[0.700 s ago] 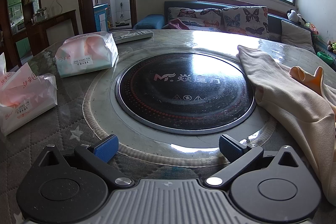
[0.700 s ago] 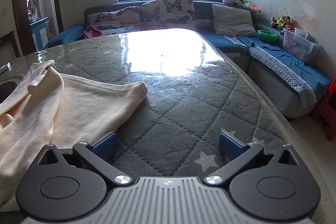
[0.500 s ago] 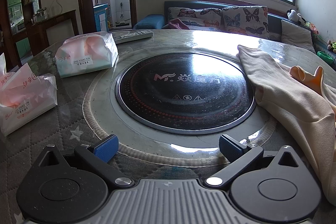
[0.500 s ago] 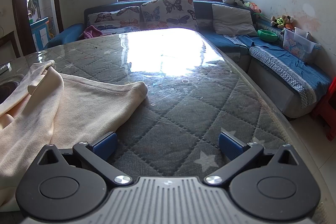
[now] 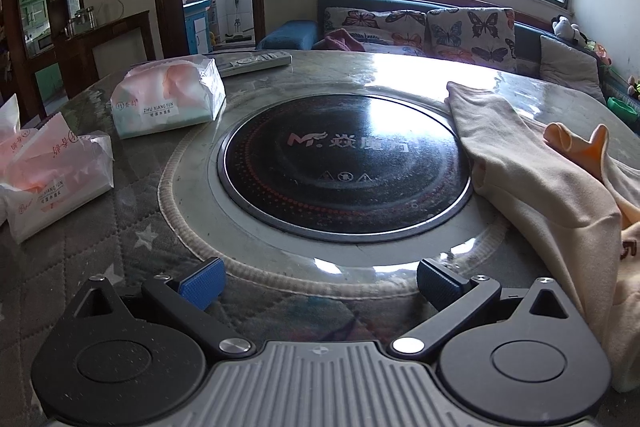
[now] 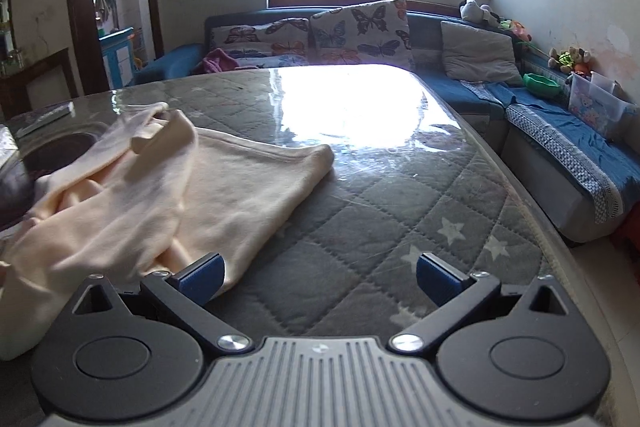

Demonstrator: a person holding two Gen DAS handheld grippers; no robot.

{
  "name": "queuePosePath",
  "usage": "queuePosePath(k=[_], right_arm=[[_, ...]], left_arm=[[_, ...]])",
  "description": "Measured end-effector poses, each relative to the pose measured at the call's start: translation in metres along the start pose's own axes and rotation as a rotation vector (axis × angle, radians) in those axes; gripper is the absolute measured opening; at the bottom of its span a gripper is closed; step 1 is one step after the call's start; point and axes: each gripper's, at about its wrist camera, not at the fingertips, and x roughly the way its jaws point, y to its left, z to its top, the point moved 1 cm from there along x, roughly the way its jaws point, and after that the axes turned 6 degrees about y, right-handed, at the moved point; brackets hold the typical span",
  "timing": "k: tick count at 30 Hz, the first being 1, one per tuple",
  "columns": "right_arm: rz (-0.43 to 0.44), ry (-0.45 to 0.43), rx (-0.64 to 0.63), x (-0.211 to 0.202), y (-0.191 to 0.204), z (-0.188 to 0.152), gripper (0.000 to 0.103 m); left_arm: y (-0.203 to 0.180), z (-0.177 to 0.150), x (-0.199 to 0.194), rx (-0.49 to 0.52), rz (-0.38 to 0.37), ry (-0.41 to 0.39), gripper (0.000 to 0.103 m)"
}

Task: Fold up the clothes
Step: 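Move both grippers over the cream shirt, approaching its edges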

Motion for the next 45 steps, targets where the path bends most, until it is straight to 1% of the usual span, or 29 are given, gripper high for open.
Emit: queuePosePath(k=[3, 7, 18, 32, 45], right_arm=[[0.02, -0.011, -0.012, -0.009, 0.008, -0.003, 0.103], [0.039, -0.024, -0.044, -0.024, 0.025, -0.01, 0.103], [0.103, -0.031, -0.084, -0.05, 0.052, -0.024, 0.103], [0.121, -0.046, -0.12, -0.07, 0.074, -0.04, 0.103], [0.136, -0.046, -0.144, -0.08, 0.085, -0.051, 0.103]], left_arm=[[-0.008, -0.002, -0.009, 0.021, -0.005, -0.005, 0.103], [-0.016, -0.005, -0.02, 0.02, -0.019, 0.007, 0.103], [-0.038, -0.016, -0.045, 0.053, -0.056, 0.008, 0.103], [-0.059, -0.031, -0.07, 0.116, -0.093, -0.011, 0.103], [-0.073, -0.041, -0.081, 0.168, -0.11, -0.011, 0.103]])
